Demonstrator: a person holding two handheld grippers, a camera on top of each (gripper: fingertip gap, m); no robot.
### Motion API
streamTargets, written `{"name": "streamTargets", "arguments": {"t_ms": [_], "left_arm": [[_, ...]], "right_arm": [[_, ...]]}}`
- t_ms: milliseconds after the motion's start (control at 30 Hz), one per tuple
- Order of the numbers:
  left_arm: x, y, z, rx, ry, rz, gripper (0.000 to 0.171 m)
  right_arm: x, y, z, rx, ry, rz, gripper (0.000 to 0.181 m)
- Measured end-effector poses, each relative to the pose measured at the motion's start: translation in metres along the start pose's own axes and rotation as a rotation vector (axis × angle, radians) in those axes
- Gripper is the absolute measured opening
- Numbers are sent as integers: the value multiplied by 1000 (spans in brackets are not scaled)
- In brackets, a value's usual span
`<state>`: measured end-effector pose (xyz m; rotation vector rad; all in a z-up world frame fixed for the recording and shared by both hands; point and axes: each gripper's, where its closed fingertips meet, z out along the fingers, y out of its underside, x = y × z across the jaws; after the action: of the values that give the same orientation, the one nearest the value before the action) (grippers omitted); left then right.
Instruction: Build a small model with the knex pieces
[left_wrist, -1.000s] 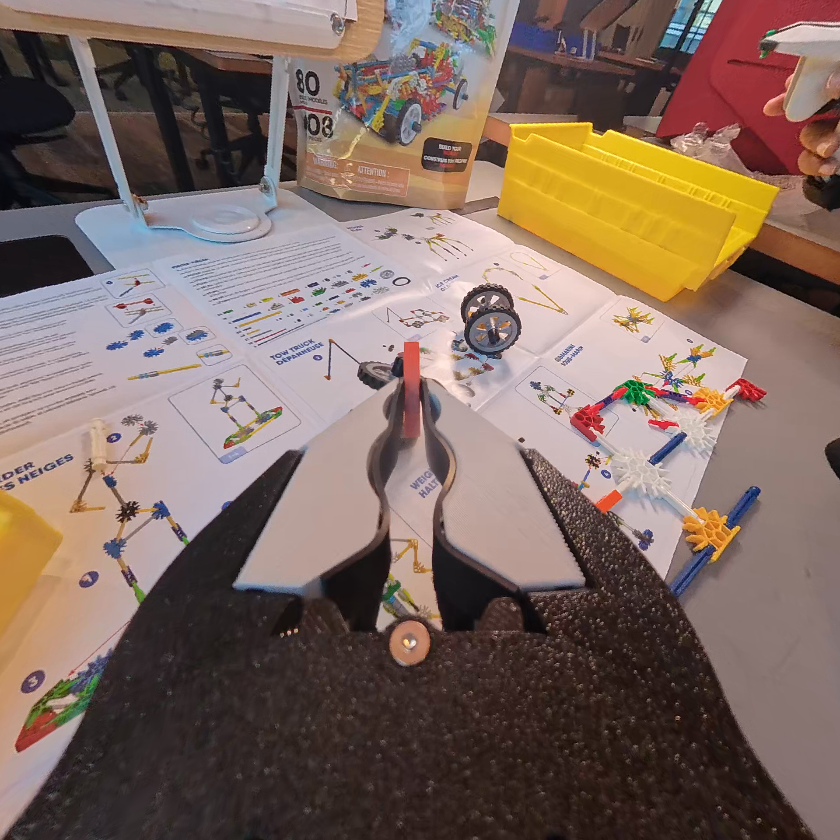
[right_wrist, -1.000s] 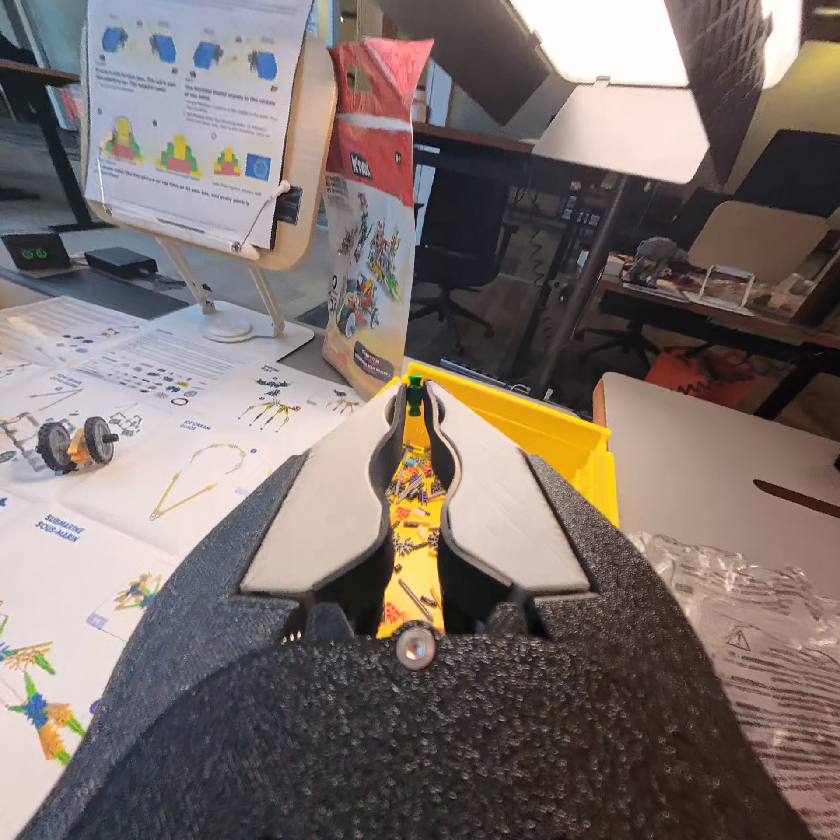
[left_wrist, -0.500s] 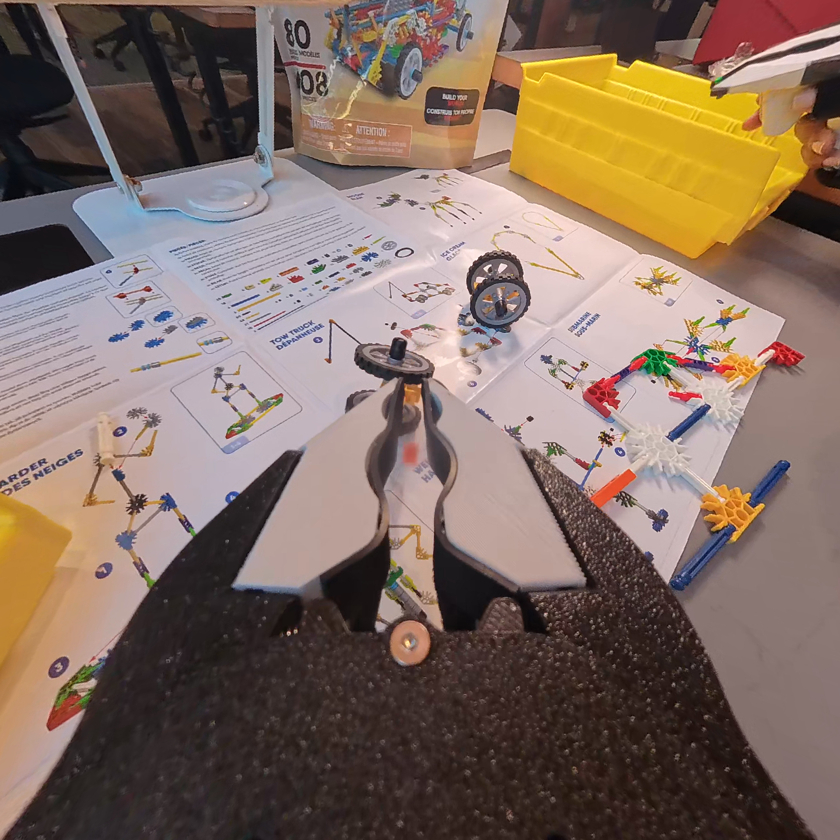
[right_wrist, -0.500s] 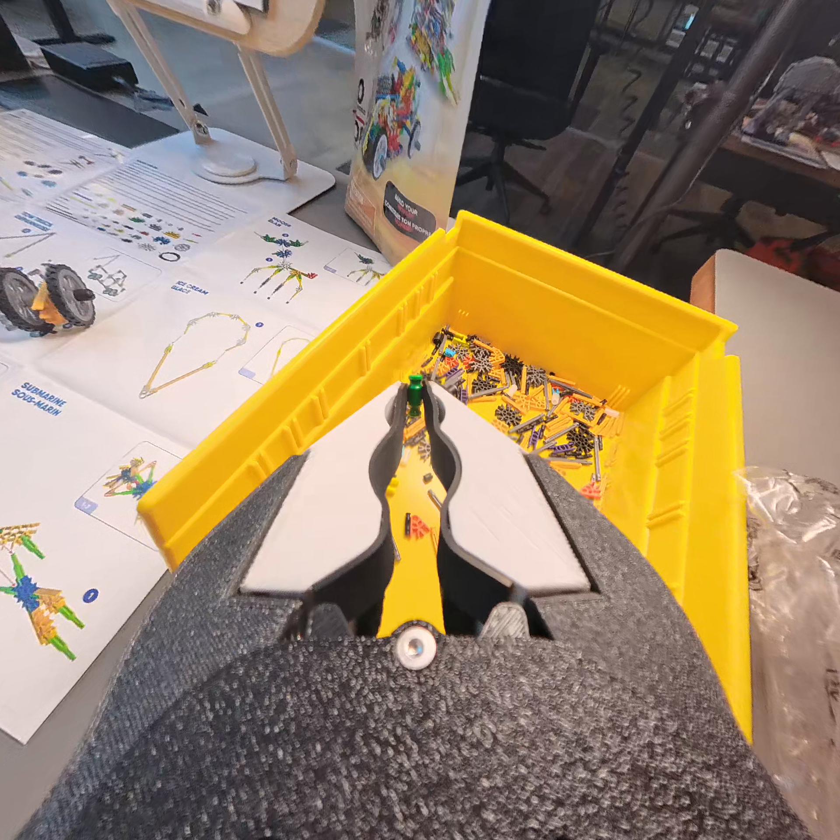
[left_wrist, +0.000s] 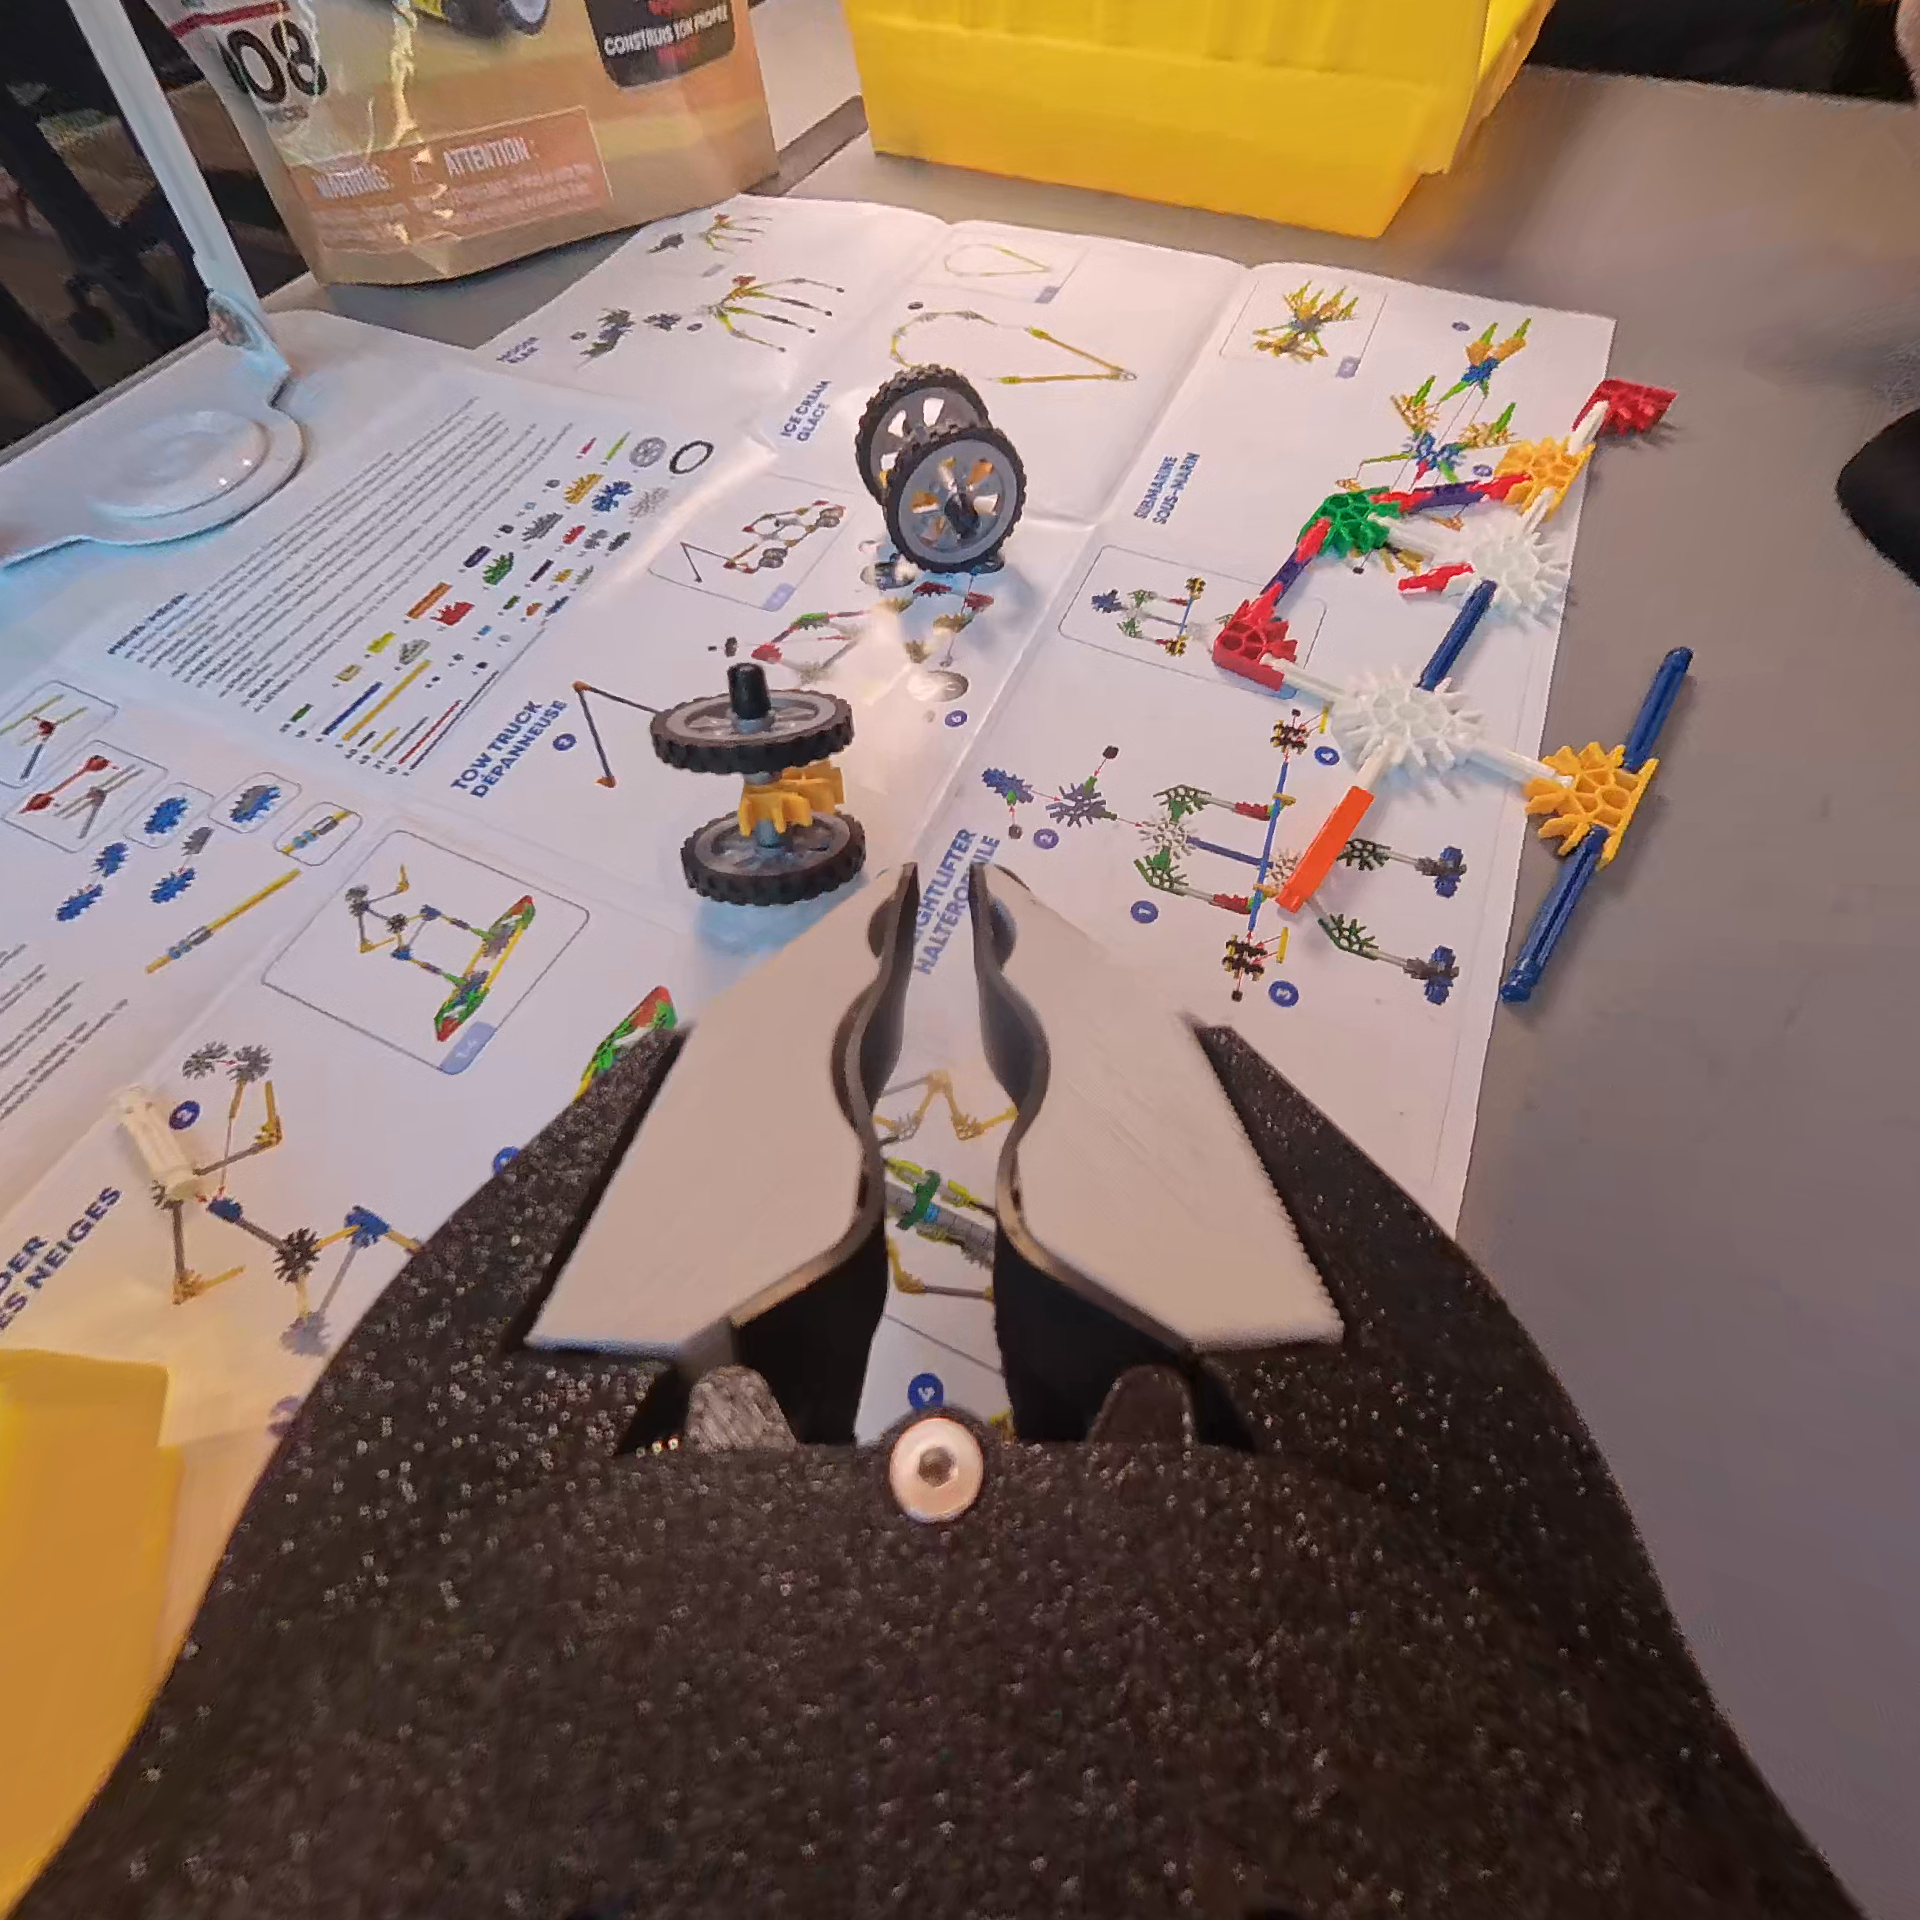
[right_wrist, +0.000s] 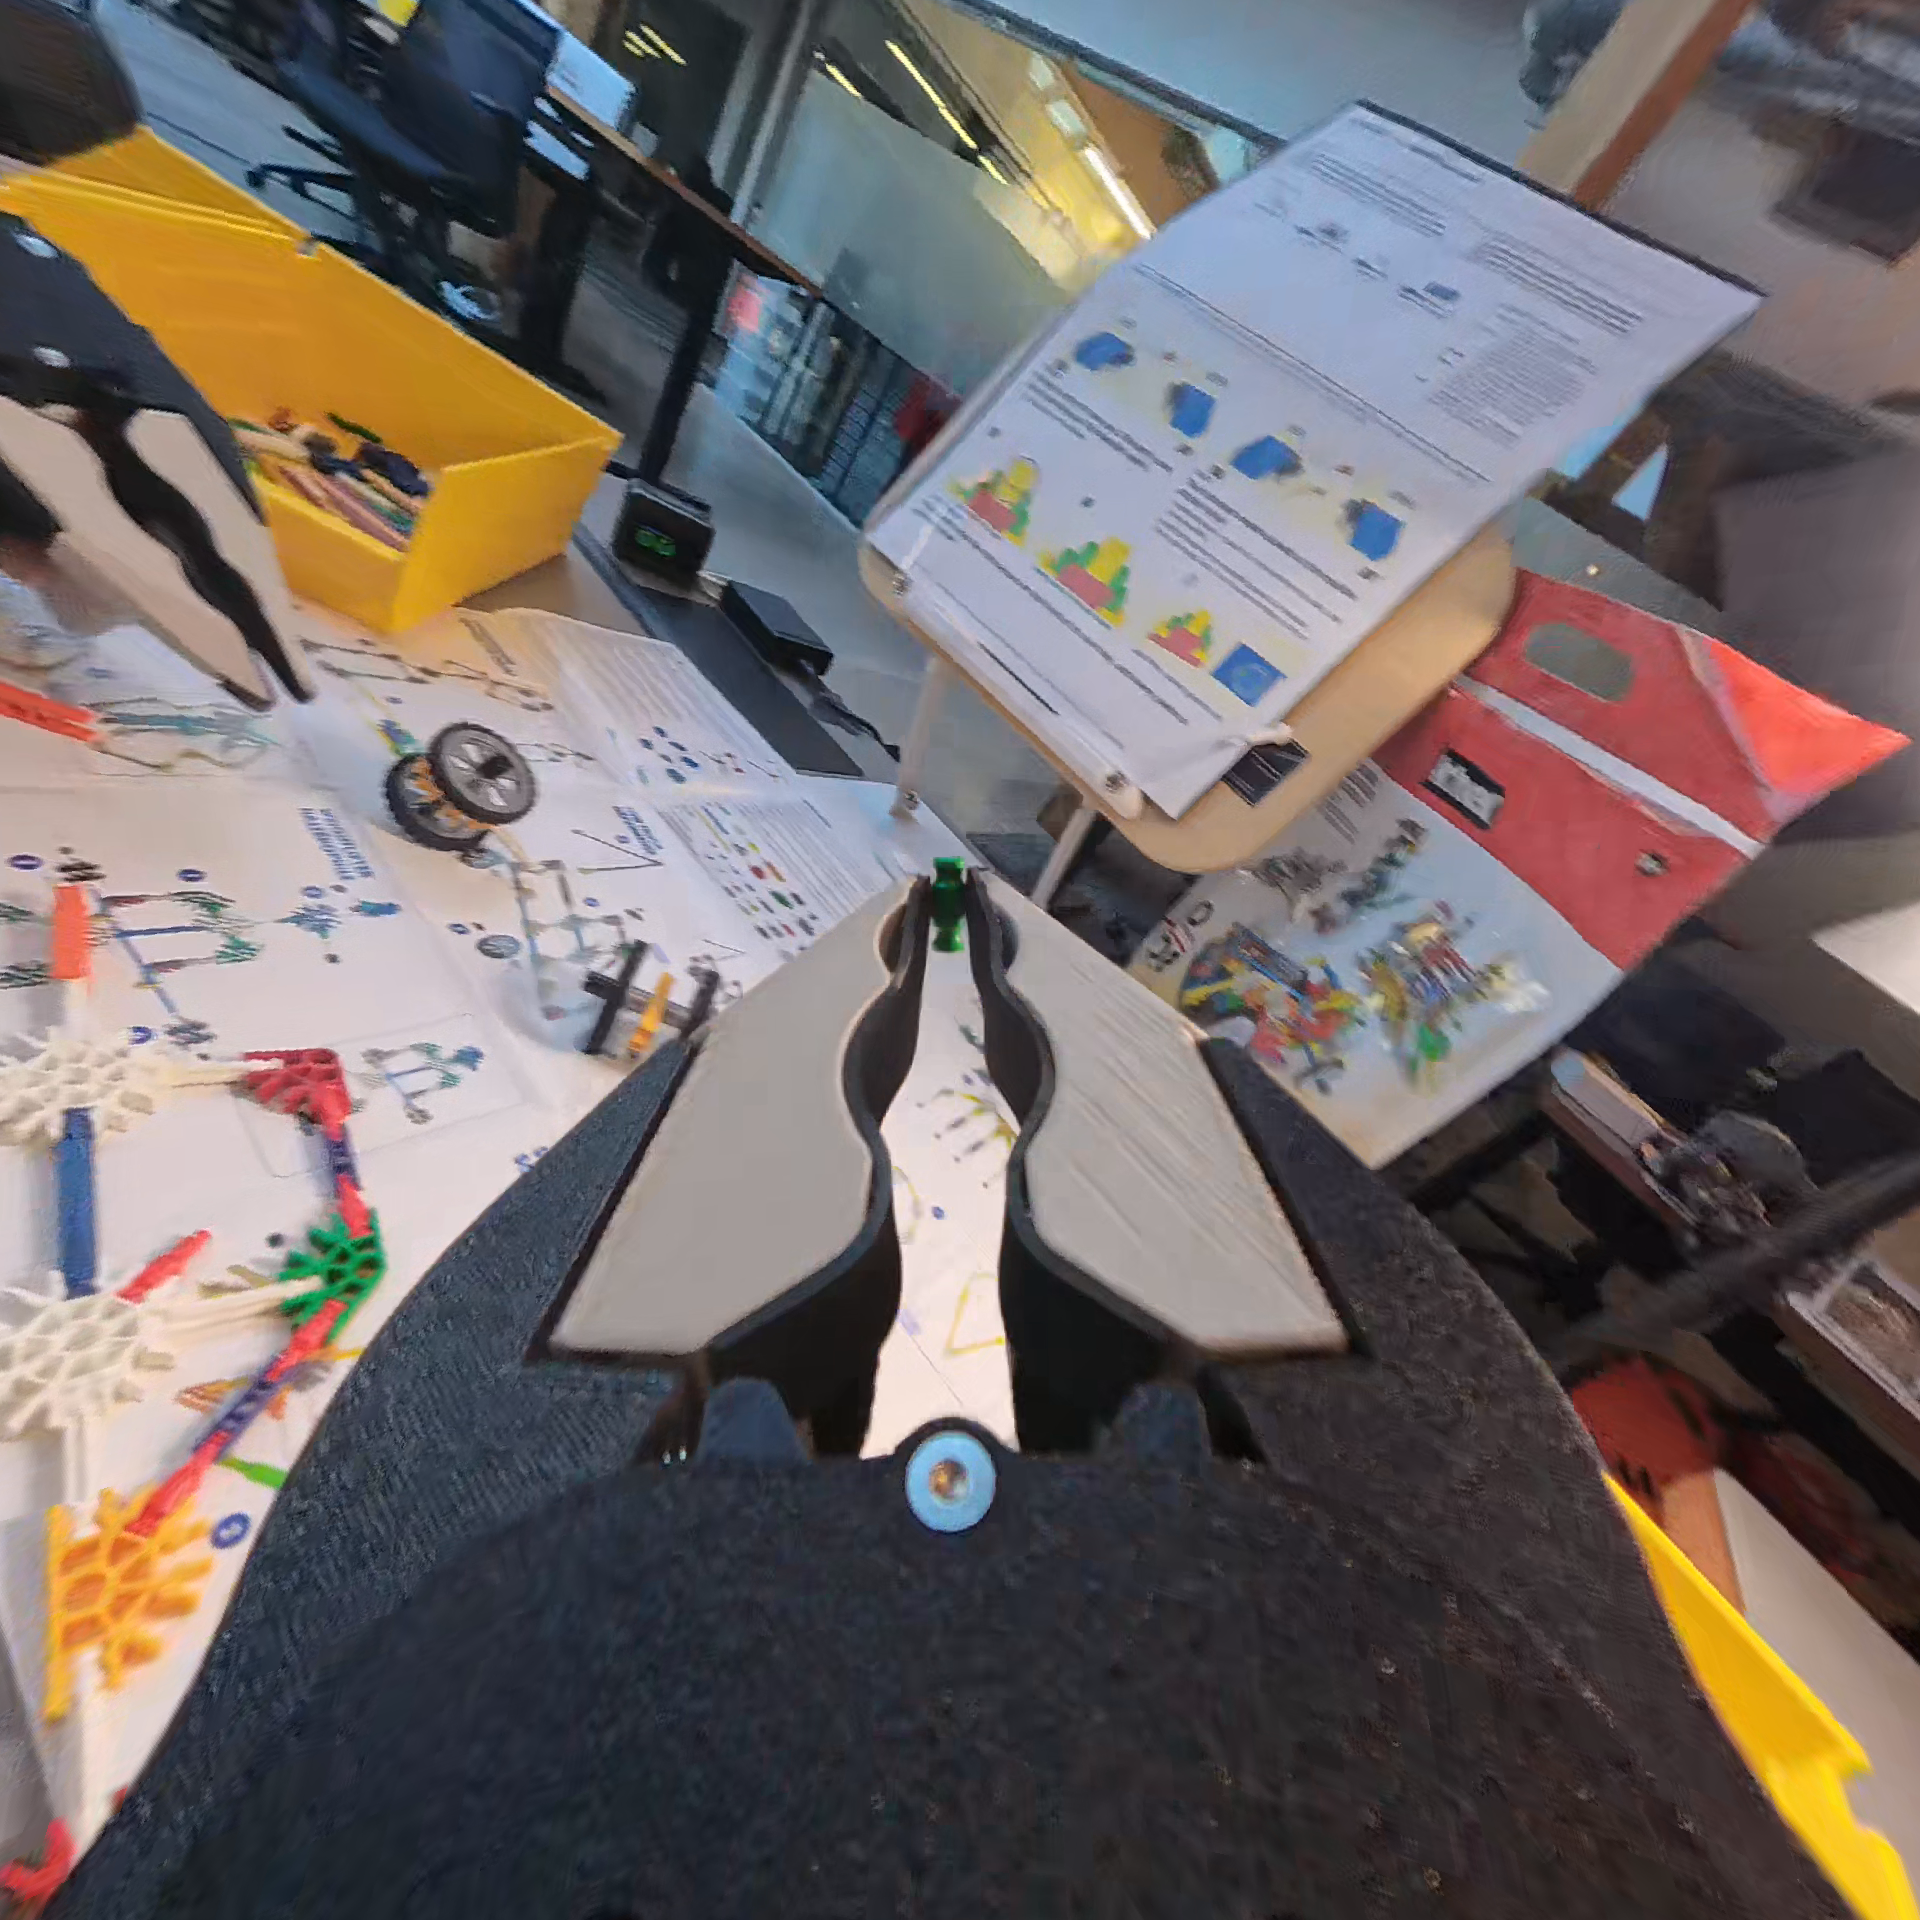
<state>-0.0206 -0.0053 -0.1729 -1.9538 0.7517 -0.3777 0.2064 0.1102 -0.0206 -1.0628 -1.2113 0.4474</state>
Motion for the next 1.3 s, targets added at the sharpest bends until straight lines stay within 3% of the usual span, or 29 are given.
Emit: {"name": "streamTargets", "arguments": {"t_ms": [167, 300, 400, 467, 533, 600, 833, 1167, 1300], "left_arm": [[35, -35, -14, 237, 216, -137, 15], [54, -71, -43, 498, 514, -479, 27], [51, -84, -59, 601, 643, -640, 39], [53, -85, -62, 597, 723, -705, 40], [58, -85, -63, 577, 772, -727, 40], [61, -85, -66, 578, 799, -726, 23], [53, -81, -64, 575, 806, -779, 7], [55, -76, -61, 545, 799, -742, 8], [54, -79, -64, 569, 832, -765, 31]], "right_arm": [[-99, -30, 50, 22, -175, -132, 5], [-166, -50, 87, 69, -295, -172, 4], [-203, -70, 105, 135, -381, -136, 4], [-218, -79, 114, 166, -411, -127, 4], [-228, -85, 120, 189, -443, -116, 4], [-234, -87, 124, 206, -464, -103, 4], [-229, -83, 124, 220, -472, -75, 4], [-232, -77, 123, 233, -487, -51, 4], [-229, -79, 120, 242, -483, -29, 5]]}}
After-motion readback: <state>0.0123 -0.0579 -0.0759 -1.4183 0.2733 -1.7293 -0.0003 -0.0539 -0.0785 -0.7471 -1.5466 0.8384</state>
